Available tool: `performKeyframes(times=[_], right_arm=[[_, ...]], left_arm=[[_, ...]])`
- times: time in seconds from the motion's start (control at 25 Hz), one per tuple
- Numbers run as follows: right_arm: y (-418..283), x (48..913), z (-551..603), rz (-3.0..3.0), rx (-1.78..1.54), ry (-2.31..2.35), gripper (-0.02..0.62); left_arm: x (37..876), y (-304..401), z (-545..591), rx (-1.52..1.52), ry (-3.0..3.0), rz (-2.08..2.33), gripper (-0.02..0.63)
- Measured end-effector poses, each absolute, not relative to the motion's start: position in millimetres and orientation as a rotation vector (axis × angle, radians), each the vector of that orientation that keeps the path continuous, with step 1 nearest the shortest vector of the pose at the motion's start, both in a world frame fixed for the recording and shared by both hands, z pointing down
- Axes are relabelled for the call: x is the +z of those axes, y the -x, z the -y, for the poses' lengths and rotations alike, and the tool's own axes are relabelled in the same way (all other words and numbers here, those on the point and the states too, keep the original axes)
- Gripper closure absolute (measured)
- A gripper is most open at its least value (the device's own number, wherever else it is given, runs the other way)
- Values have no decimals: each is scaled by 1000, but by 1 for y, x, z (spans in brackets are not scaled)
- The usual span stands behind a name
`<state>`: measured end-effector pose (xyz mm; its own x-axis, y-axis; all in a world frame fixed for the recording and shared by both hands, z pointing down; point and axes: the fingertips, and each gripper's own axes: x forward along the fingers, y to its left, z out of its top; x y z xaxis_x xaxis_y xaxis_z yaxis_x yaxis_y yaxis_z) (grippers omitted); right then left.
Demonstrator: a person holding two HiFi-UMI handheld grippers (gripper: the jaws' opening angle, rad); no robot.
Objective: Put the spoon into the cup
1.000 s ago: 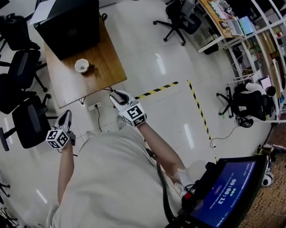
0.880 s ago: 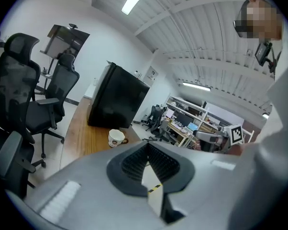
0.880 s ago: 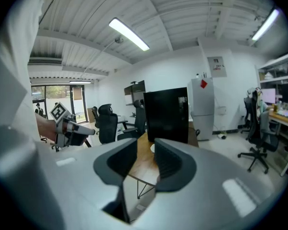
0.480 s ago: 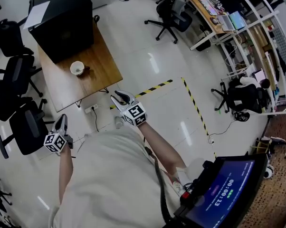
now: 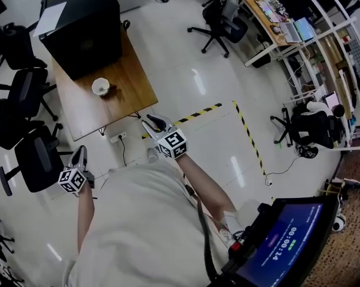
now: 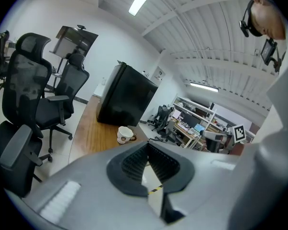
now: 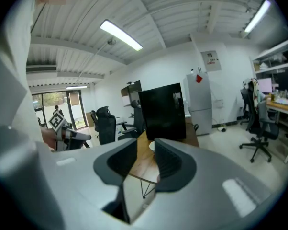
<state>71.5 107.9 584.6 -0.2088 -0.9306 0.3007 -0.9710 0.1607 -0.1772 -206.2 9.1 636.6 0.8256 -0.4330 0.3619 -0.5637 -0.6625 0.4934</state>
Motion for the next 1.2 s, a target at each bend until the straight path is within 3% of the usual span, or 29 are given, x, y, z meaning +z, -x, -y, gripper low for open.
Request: performKeyframes(times=[1.2], right_arm=[[-84, 610, -87, 2354, 597, -1830, 508]], left_arm=[[643, 195, 1, 343, -2384, 786, 604]])
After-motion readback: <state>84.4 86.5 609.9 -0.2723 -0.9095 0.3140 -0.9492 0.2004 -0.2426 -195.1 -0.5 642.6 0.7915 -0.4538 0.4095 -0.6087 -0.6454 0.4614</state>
